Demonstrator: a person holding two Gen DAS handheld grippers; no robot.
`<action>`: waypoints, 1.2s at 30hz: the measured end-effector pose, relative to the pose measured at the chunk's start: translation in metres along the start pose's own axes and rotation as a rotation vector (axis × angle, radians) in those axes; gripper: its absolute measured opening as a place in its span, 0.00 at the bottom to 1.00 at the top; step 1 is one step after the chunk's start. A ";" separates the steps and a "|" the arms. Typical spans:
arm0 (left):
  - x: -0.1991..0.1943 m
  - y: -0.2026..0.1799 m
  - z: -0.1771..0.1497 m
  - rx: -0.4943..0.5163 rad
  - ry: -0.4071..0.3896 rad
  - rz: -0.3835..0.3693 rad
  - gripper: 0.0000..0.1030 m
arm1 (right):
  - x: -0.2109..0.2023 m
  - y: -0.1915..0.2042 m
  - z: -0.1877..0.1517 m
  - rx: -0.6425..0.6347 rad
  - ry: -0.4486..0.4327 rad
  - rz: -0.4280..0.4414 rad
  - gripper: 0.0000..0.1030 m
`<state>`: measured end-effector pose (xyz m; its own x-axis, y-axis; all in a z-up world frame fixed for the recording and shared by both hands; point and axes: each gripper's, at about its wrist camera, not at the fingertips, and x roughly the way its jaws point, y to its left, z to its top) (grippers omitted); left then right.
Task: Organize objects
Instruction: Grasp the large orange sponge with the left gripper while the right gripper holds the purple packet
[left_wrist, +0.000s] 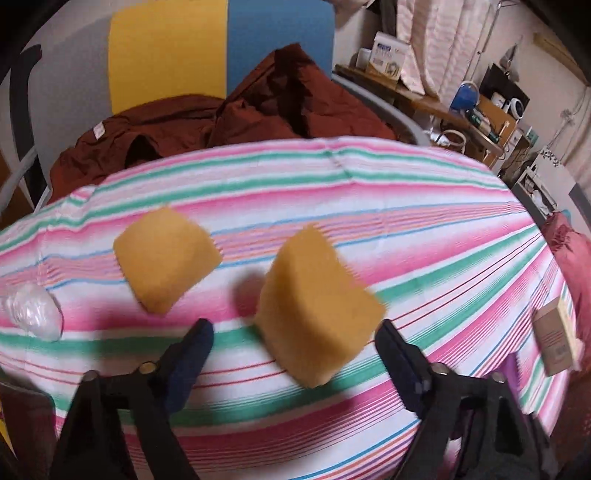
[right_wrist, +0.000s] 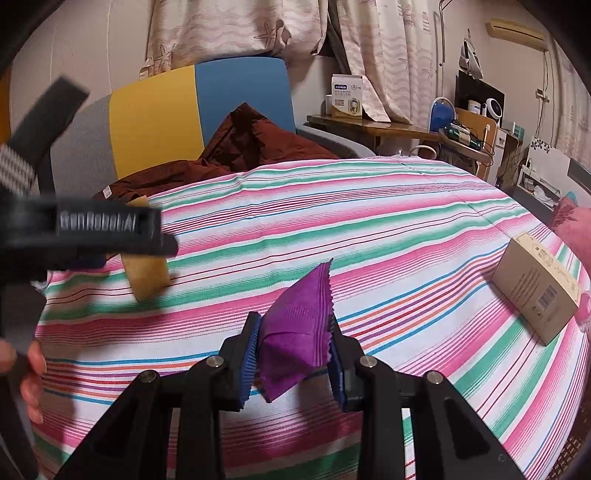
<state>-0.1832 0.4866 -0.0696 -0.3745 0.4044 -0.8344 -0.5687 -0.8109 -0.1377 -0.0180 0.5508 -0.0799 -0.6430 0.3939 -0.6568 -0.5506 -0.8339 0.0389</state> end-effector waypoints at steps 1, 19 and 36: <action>0.002 0.004 -0.002 -0.016 0.009 -0.018 0.76 | 0.000 0.000 0.000 0.000 0.000 0.001 0.32; -0.038 0.017 -0.035 -0.078 -0.043 -0.174 0.39 | 0.001 0.001 0.001 -0.013 -0.001 -0.017 0.32; -0.160 0.054 -0.123 -0.173 -0.150 -0.290 0.39 | -0.003 0.007 0.001 -0.038 -0.012 -0.042 0.32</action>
<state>-0.0640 0.3256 -0.0090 -0.3263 0.6751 -0.6616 -0.5396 -0.7077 -0.4560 -0.0205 0.5438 -0.0773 -0.6266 0.4330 -0.6479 -0.5567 -0.8305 -0.0167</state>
